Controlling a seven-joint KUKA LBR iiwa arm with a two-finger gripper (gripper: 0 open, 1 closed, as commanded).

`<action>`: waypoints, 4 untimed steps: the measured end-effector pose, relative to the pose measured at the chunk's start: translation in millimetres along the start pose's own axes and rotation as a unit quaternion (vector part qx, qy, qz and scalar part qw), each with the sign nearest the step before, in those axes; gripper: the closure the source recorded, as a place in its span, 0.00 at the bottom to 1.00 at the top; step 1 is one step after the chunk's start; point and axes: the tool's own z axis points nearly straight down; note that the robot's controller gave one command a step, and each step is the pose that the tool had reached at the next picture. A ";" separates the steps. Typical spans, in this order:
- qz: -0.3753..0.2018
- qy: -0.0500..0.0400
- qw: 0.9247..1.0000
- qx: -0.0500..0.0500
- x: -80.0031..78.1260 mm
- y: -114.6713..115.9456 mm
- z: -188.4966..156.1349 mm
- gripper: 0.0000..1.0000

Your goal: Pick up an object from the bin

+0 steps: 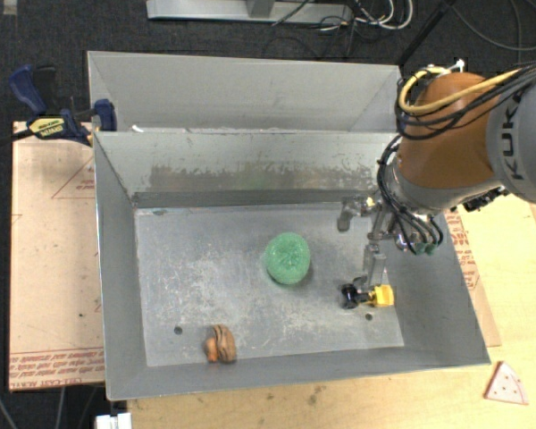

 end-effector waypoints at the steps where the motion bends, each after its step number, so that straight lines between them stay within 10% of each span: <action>1: -0.001 -0.004 1.000 0.000 -1.3 0.2 -4.6 0.00; 3: -0.085 -0.006 0.996 0.000 -65.4 64.3 85.4 0.00; 4: -0.177 -0.004 0.984 0.001 -48.1 83.6 102.9 1.00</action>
Offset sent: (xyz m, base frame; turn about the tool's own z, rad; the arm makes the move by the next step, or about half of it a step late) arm 0.0411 0.0749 -0.0929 -0.0751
